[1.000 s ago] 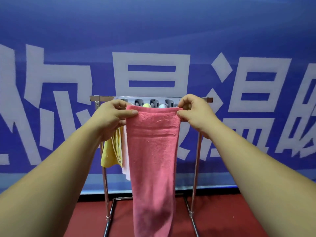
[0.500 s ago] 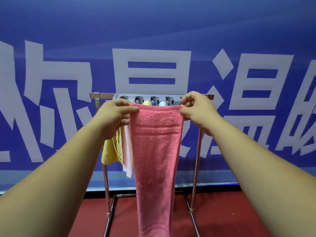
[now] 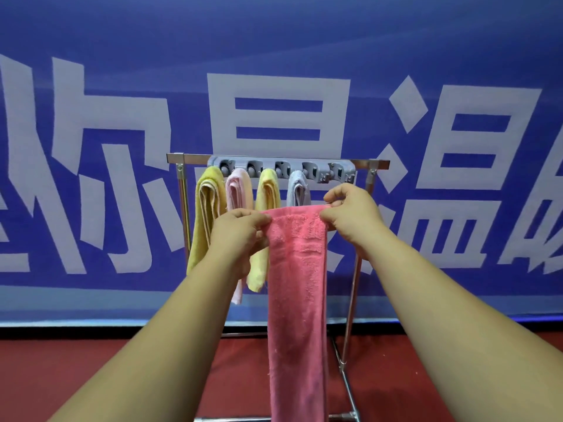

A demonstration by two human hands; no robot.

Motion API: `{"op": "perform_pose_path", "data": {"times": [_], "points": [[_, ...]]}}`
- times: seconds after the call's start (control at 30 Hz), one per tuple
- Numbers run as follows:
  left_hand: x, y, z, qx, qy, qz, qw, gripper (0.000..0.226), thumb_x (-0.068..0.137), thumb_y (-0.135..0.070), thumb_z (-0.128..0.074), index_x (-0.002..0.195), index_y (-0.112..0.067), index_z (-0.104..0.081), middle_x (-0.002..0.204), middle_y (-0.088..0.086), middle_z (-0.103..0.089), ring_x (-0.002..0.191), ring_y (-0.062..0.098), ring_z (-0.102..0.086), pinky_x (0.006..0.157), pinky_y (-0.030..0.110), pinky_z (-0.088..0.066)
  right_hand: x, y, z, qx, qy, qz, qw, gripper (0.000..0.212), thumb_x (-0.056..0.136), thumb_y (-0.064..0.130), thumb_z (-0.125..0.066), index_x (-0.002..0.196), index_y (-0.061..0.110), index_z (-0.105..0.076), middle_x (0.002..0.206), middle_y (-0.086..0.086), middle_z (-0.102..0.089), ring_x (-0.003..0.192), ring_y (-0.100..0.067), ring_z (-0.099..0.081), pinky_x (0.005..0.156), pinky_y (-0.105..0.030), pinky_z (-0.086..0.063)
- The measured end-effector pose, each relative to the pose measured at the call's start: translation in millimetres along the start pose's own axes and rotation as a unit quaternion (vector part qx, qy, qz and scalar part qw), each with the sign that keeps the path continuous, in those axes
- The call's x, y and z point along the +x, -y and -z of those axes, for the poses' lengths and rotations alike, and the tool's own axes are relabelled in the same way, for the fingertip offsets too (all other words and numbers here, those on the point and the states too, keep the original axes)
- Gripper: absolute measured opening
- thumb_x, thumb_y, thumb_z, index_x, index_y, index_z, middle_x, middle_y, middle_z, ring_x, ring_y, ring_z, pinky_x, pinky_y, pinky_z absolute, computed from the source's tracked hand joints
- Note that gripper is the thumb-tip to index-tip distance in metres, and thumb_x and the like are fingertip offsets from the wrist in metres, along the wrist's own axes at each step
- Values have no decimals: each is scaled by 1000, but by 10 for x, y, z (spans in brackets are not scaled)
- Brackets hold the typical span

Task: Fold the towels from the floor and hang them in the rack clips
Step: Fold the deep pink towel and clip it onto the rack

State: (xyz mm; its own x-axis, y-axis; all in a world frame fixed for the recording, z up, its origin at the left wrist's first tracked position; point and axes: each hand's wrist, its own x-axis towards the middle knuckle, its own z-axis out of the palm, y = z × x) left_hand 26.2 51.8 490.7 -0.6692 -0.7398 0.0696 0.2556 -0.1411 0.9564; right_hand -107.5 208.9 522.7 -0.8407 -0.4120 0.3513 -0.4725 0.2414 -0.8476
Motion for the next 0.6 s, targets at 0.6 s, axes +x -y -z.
{"op": "perform_pose_path", "data": {"times": [0.6], "points": [[-260, 212, -252, 14, 36, -6, 999, 8, 91, 4, -77, 98, 4, -73, 90, 23, -79, 86, 36, -80, 85, 47, -66, -276, -34, -267, -45, 37, 69, 996, 21, 89, 12, -76, 102, 23, -65, 89, -3, -73, 86, -22, -70, 68, -29, -53]]}}
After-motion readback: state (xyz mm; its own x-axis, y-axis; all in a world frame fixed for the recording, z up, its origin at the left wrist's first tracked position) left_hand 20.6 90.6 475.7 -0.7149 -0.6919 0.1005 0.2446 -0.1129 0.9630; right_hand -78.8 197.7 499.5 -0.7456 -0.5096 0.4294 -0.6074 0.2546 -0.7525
